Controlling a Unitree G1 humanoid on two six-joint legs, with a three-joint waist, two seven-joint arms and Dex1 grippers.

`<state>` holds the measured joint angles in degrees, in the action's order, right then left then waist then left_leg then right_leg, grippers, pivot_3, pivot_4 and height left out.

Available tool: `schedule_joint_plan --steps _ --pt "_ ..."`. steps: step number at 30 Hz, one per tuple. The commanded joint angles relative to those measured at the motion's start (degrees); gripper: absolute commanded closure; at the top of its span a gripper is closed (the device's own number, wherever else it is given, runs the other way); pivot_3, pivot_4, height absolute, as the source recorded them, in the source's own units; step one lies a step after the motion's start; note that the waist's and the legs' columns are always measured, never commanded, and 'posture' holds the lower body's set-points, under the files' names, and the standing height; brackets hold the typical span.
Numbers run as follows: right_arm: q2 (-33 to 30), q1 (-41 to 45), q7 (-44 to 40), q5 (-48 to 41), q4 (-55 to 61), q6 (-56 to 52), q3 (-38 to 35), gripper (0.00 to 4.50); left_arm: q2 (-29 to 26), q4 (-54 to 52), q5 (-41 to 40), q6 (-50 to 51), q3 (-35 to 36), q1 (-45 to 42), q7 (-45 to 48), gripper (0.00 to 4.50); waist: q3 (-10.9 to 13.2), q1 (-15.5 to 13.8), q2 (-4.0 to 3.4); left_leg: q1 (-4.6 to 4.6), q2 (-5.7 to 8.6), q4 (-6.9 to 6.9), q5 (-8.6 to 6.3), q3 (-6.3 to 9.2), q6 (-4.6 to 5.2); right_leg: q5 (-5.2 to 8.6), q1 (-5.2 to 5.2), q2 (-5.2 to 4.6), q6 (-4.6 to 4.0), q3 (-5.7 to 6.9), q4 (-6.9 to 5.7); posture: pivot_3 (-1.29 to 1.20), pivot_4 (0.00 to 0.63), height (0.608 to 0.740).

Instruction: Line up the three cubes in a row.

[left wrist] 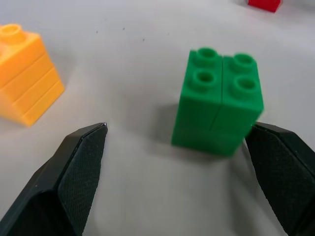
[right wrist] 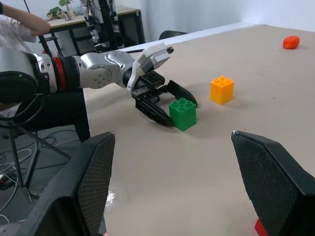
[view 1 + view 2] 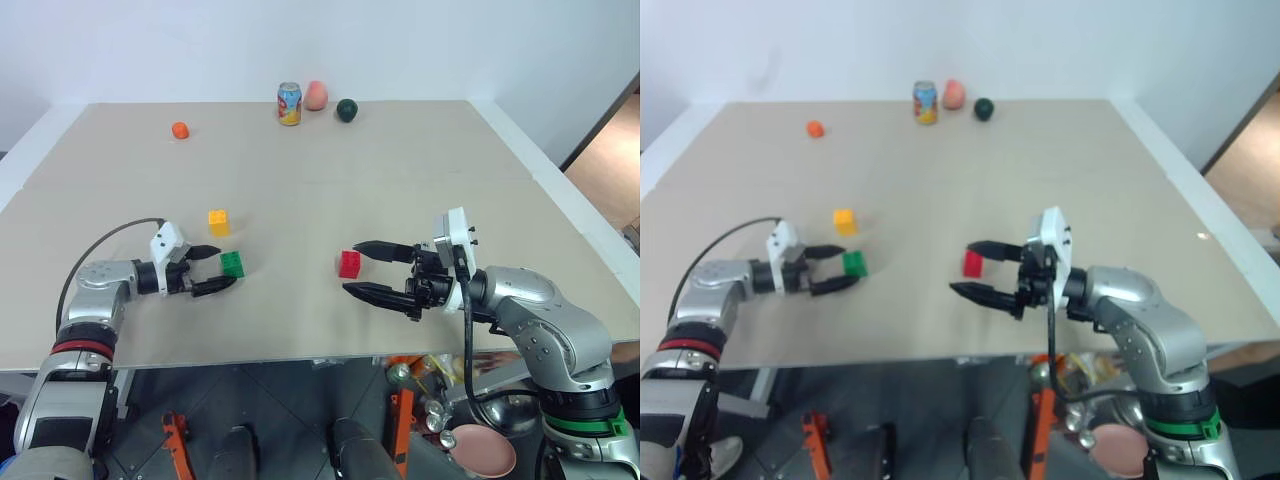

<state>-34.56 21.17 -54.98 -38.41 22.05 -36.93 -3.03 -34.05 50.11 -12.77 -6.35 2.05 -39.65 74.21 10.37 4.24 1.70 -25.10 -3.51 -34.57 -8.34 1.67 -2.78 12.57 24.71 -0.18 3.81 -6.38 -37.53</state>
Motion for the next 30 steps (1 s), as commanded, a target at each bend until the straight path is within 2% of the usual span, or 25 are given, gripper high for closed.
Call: schedule_joint_plan --steps 1,9,14,19,23,30 --pt "-0.7 0.1 0.3 -0.9 2.2 1.1 -1.2 0.58 0.5 0.6 0.3 -0.4 -0.3 -0.7 1.9 0.55 0.0 0.0 0.0 0.0 0.0 0.0 0.0 0.01 0.0 0.01 0.0 0.0 0.01 0.0 0.0 0.0 0.15 0.74" --pt "-0.9 0.2 0.4 -0.6 1.6 1.6 -1.0 0.58 0.4 0.2 1.0 0.3 -0.6 -0.4 4.3 3.2 0.0 0.0 0.0 0.02 0.0 -0.01 0.0 0.04 0.0 0.02 -0.05 0.01 0.02 0.0 -0.02 0.0 0.15 0.74" --pt "-0.9 0.6 0.3 -0.5 1.1 1.8 -0.9 0.58 0.8 -0.4 2.7 -1.4 -1.5 -0.9 4.1 3.2 0.0 0.0 0.0 0.04 0.0 -0.01 0.0 0.05 0.0 0.02 -0.08 0.01 0.02 0.0 -0.03 0.0 0.15 0.74" --pt "-1.7 -0.4 0.7 -1.5 1.3 1.2 -2.5 0.58 3.5 -1.8 4.4 -4.3 -4.4 -3.0 6.2 3.2 0.0 -0.3 0.0 0.04 0.03 -0.06 0.0 0.07 0.0 0.06 -0.19 0.0 0.06 0.0 -0.03 0.0 0.15 0.74" --pt "-3.9 -4.5 0.3 -2.1 1.6 0.8 -5.1 0.58 6.4 1.0 6.4 -7.8 -7.0 -6.5 7.9 3.2 0.0 -1.4 0.01 0.01 0.06 -0.09 0.0 0.08 0.0 0.09 -0.25 -0.02 0.11 0.0 -0.02 0.0 0.15 0.74" --pt "-8.1 -15.7 -0.4 -0.8 0.7 2.7 -11.5 0.58 11.2 12.7 10.2 -12.6 -9.2 -15.8 7.5 3.2 0.0 -1.7 0.01 0.02 0.13 -0.11 0.0 0.14 0.0 0.13 -0.29 -0.03 0.16 0.0 -0.01 0.0 0.15 0.74"
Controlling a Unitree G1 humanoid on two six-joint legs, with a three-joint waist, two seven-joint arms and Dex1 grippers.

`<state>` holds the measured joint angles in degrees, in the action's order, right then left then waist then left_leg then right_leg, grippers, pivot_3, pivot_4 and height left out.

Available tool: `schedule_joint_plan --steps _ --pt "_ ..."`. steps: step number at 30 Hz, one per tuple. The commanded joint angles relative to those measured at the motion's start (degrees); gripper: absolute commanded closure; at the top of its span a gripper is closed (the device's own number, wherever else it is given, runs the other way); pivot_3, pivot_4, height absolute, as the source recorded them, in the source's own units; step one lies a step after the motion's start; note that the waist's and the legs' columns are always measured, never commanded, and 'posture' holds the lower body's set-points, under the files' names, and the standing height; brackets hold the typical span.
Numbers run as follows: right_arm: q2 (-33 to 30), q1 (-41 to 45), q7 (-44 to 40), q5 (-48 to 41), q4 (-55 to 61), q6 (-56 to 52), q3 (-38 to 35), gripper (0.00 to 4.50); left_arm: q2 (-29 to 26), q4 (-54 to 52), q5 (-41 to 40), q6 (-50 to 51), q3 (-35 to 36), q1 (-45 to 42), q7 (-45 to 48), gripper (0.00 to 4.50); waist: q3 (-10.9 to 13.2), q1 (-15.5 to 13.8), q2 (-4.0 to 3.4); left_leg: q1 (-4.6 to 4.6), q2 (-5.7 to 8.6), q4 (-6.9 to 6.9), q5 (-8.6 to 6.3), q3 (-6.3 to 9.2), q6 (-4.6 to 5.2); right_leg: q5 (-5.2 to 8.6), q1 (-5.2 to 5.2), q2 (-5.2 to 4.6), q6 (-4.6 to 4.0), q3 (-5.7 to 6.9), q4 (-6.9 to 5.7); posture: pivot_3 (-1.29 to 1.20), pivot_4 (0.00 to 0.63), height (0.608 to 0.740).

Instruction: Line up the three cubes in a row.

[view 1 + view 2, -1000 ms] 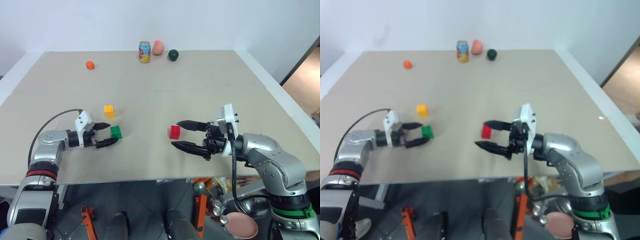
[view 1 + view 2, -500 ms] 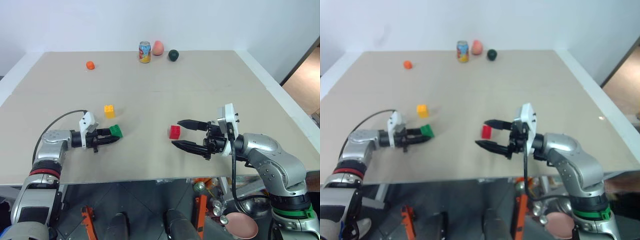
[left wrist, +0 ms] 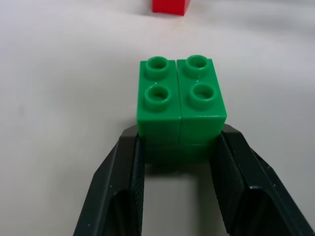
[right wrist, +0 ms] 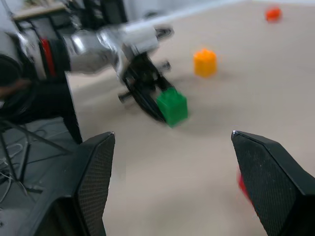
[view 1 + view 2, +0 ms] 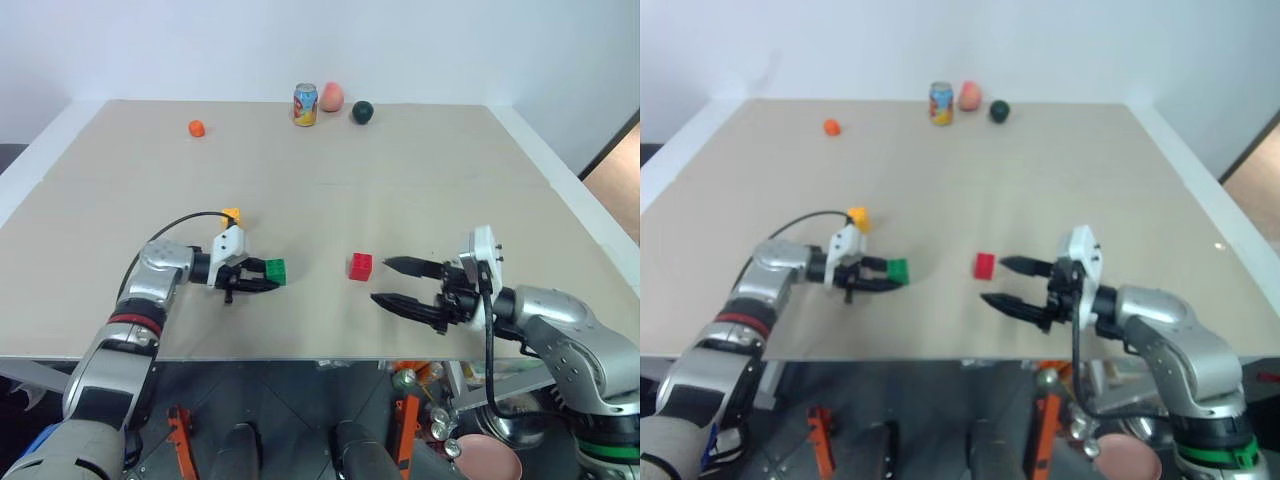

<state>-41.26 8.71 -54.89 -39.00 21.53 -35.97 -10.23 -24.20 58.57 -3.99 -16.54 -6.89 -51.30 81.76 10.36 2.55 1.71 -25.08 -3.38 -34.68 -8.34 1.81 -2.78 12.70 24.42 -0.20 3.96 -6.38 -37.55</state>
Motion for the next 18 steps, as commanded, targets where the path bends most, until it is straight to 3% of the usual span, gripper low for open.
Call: schedule_joint_plan --steps 1,10,18 --pt "-1.7 -4.9 -0.4 -0.2 1.5 2.1 -5.2 0.58 1.9 5.7 1.8 -2.7 -0.3 -5.4 -0.1 3.2 0.0 0.1 0.0 0.0 0.0 -0.01 0.0 0.01 0.0 0.0 0.0 0.0 0.01 0.0 0.0 0.0 0.15 0.74" --pt "-0.4 -13.4 3.6 -1.7 7.2 2.4 -9.2 0.58 5.4 13.6 5.7 -4.4 -0.7 -13.2 -0.2 3.2 0.0 0.3 0.0 0.03 0.01 -0.05 -0.01 0.06 0.01 -0.03 -0.01 0.02 0.02 0.0 -0.01 0.0 0.15 0.74" --pt "0.6 -17.2 6.9 -3.1 10.9 2.1 -10.9 0.58 5.7 15.9 8.4 -4.0 -0.5 -15.0 -1.6 3.2 0.0 0.2 0.0 0.01 0.03 -0.05 -0.01 0.08 0.01 -0.01 -0.02 0.0 0.04 0.0 -0.01 0.0 0.15 0.74"
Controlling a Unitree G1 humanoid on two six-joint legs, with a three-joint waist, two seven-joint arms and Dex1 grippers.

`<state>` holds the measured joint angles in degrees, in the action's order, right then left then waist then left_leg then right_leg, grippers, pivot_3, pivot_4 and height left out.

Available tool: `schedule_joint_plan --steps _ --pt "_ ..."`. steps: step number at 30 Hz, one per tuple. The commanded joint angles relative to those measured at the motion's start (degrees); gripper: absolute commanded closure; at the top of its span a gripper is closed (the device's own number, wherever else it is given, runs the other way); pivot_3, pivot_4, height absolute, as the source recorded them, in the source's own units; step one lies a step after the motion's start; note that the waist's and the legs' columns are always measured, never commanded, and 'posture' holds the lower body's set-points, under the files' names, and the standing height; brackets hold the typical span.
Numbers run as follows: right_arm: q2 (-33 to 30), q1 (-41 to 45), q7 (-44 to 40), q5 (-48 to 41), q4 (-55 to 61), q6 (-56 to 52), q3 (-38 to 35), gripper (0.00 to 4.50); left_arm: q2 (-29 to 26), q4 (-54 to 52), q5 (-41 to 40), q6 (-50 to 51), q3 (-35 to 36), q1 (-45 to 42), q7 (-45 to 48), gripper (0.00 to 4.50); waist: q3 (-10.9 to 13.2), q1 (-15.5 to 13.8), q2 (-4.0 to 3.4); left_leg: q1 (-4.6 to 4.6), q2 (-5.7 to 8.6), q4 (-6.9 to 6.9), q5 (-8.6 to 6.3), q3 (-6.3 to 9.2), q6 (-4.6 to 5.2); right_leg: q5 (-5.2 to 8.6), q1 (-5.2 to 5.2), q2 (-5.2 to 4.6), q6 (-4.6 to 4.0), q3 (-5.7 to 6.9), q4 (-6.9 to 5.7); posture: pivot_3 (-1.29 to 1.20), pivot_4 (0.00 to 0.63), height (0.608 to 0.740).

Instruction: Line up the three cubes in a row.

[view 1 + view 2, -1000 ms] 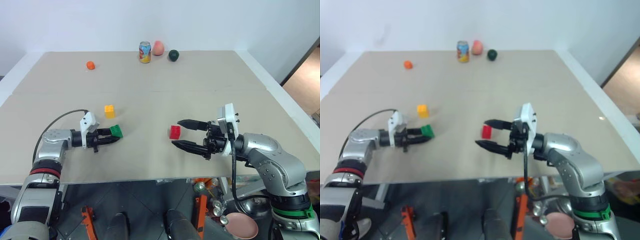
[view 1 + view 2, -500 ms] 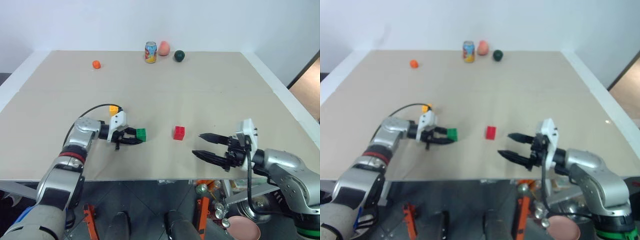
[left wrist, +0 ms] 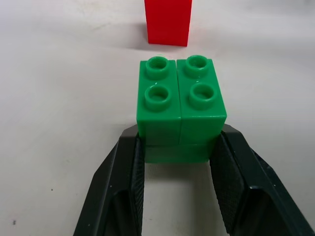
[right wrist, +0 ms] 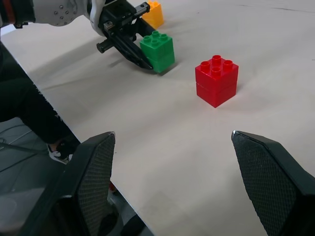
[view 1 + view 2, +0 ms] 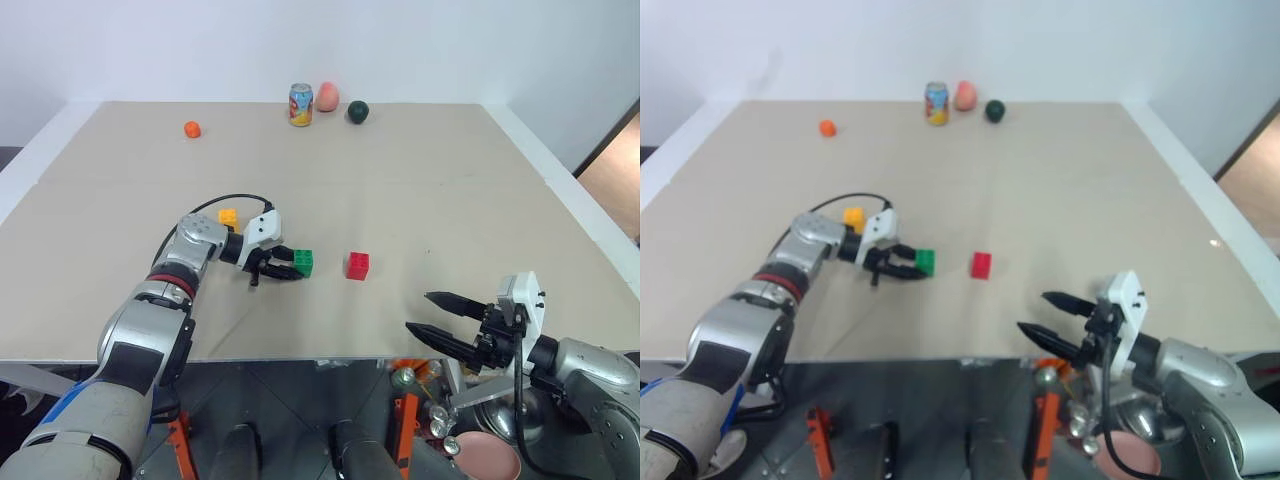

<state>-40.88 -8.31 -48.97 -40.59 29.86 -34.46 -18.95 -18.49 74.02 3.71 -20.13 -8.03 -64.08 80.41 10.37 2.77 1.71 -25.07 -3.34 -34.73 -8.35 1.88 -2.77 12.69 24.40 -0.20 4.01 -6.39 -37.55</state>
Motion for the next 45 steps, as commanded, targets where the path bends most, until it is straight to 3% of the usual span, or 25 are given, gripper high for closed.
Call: schedule_joint_plan --steps 1,23,25,31,37,45 --pt "0.2 -0.4 1.3 -1.8 3.0 0.6 -2.3 0.58 0.2 0.7 0.9 -0.3 0.7 -2.3 -0.7 3.2 0.0 0.0 0.0 0.01 0.0 0.0 0.0 0.0 0.0 0.0 0.0 0.0 0.0 0.0 0.0 0.0 0.15 0.74" --pt "-0.7 -2.0 4.7 -4.1 5.7 0.2 -3.7 0.58 2.8 2.1 3.5 1.1 0.7 -2.2 -5.3 3.2 0.0 0.0 0.0 0.01 0.03 -0.01 0.0 0.02 0.0 0.0 -0.03 -0.02 0.0 0.0 0.0 0.0 0.15 0.74" --pt "-0.9 -1.7 4.8 -4.1 5.5 0.1 -3.7 0.58 2.5 2.2 3.6 2.0 0.7 -2.1 -4.6 2.14 0.0 0.0 0.0 0.02 0.03 -0.01 0.0 0.02 0.0 0.0 -0.04 -0.02 0.0 0.0 0.0 0.0 0.15 0.74" --pt "-1.3 -1.1 4.8 -4.4 5.2 -0.1 -3.8 0.58 2.0 2.0 3.8 0.5 1.2 -1.7 -5.4 0.1 0.0 0.0 0.0 0.04 0.03 -0.01 0.0 0.03 0.0 0.0 -0.05 -0.01 0.0 0.01 -0.01 0.0 0.15 0.74" --pt "-2.1 0.3 4.3 -4.8 4.4 -0.5 -3.6 0.58 1.1 1.8 3.4 -1.0 1.9 -1.7 -5.4 0.03 0.0 0.0 0.0 0.03 0.03 -0.01 0.0 0.04 0.0 0.0 -0.05 -0.01 0.01 0.01 0.0 0.0 0.15 0.74" --pt "-3.9 4.2 2.8 -5.7 1.8 -0.8 -3.3 0.58 -4.9 -0.7 2.3 -3.2 2.4 -1.1 6.1 0.03 0.0 0.1 0.0 0.04 0.02 0.0 0.0 0.03 0.0 -0.01 -0.04 -0.01 -0.01 0.01 -0.01 0.0 0.15 0.74"
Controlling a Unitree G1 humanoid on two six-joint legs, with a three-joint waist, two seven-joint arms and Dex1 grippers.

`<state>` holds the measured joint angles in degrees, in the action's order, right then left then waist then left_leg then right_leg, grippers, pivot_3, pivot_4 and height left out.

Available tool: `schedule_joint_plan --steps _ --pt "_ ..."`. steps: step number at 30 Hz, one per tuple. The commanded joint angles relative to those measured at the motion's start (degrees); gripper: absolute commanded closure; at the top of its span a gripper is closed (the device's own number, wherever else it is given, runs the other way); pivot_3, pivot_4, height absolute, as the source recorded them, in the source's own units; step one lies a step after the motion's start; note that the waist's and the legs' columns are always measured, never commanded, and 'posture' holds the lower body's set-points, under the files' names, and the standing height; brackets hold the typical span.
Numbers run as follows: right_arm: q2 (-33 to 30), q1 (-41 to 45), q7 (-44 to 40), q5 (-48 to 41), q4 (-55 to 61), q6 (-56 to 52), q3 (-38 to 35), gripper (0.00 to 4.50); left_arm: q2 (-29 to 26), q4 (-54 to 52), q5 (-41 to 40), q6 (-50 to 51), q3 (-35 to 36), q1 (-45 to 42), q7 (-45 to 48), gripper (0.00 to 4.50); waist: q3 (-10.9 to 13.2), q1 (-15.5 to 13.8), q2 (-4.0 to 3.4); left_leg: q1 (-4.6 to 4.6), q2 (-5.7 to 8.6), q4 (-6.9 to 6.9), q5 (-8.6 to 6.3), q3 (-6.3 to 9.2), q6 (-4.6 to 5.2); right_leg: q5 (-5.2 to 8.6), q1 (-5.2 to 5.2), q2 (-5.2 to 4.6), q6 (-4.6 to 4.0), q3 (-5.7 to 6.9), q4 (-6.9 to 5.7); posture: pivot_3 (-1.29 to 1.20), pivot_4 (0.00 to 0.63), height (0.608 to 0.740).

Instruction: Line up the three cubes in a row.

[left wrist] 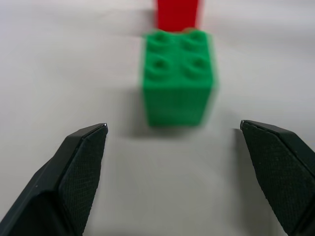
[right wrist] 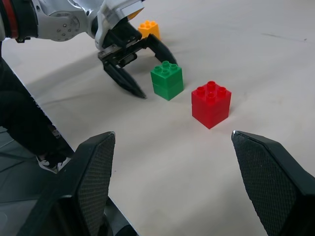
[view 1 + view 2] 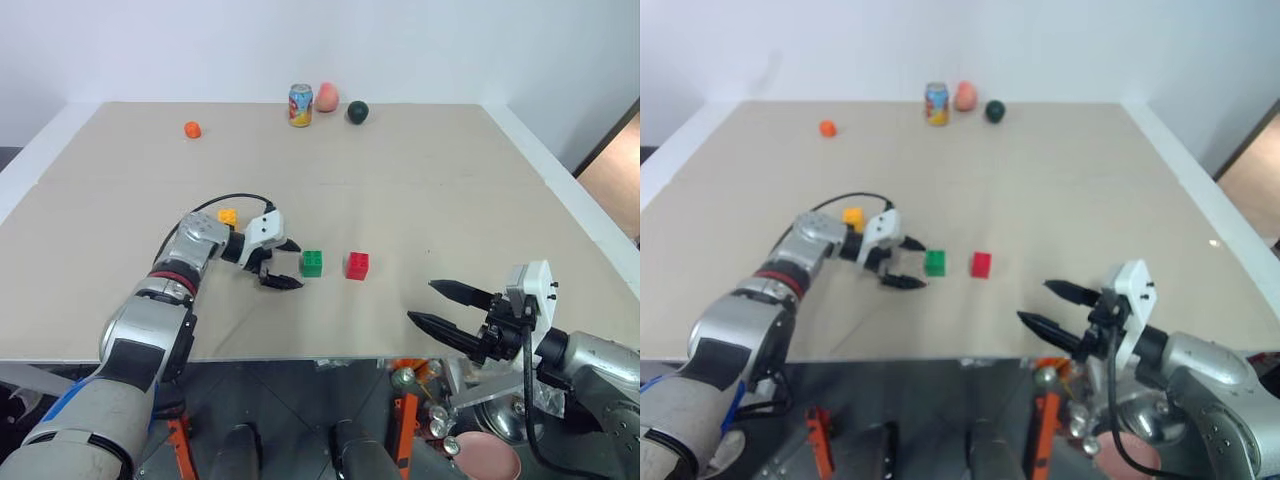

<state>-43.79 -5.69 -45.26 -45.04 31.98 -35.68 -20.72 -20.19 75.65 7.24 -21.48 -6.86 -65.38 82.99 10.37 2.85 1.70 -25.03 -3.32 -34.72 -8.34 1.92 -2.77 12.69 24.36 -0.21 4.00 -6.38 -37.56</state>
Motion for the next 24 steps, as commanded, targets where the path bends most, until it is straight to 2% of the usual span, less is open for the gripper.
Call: schedule_joint_plan --steps 1,6,9,13,17,21,24 --pt "-1.1 2.4 -1.1 -1.2 -0.7 0.4 -1.1 0.58 -4.8 -2.9 -1.8 -2.9 1.8 0.7 4.2 0.03 0.0 0.0 -0.01 0.01 -0.01 0.01 0.0 0.0 0.0 0.0 0.0 0.01 0.0 0.01 -0.01 0.0 0.15 0.74" --pt "-0.7 6.1 -1.5 -1.7 -1.8 0.1 0.5 0.58 -10.0 -8.2 -6.4 -4.0 5.4 4.4 5.8 0.03 0.0 -0.1 -0.01 -0.02 -0.02 0.01 0.0 0.0 0.0 0.01 0.0 -0.01 0.0 0.01 -0.01 0.0 0.15 0.74" --pt "1.5 11.0 1.6 0.3 -3.2 0.5 3.8 0.58 -12.0 -17.6 -12.2 -0.6 10.0 11.4 2.7 0.03 0.0 0.2 -0.02 0.03 -0.09 0.01 0.0 -0.06 0.0 0.0 -0.01 -0.01 -0.02 0.0 -0.01 0.0 0.15 0.74" --pt "5.7 19.9 7.0 5.8 -8.3 1.7 9.2 0.58 -11.8 -36.7 -19.0 12.2 15.7 24.3 -7.6 0.03 0.0 0.5 -0.03 0.12 -0.2 0.0 0.01 -0.14 0.0 -0.04 -0.01 0.02 -0.09 0.02 -0.12 0.0 0.15 0.74" --pt "10.2 30.0 9.1 11.4 -16.6 4.2 14.2 0.58 -9.9 -55.8 -20.9 23.1 20.5 39.0 -23.8 0.03 0.0 0.4 -0.02 0.22 -0.2 0.0 0.02 -0.14 0.0 0.0 0.0 0.05 -0.13 0.02 -0.34 0.0 0.15 0.74" --pt "12.3 34.5 7.2 13.9 -21.4 6.9 16.4 0.58 -7.3 -67.6 -22.5 30.4 23.6 46.5 -35.5 0.03 0.0 0.1 -0.03 0.31 -0.24 0.0 0.03 -0.17 0.02 0.05 -0.02 0.08 -0.15 0.02 -0.46 0.0 0.15 0.74" --pt "13.5 36.2 5.5 14.9 -23.9 8.2 17.6 0.58 -5.9 -72.0 -22.2 33.1 24.9 49.5 -42.8 0.03 0.0 -0.2 -0.02 0.31 -0.23 0.0 0.03 -0.15 0.02 0.08 -0.04 0.08 -0.16 0.05 -0.48 0.0 0.15 0.74"
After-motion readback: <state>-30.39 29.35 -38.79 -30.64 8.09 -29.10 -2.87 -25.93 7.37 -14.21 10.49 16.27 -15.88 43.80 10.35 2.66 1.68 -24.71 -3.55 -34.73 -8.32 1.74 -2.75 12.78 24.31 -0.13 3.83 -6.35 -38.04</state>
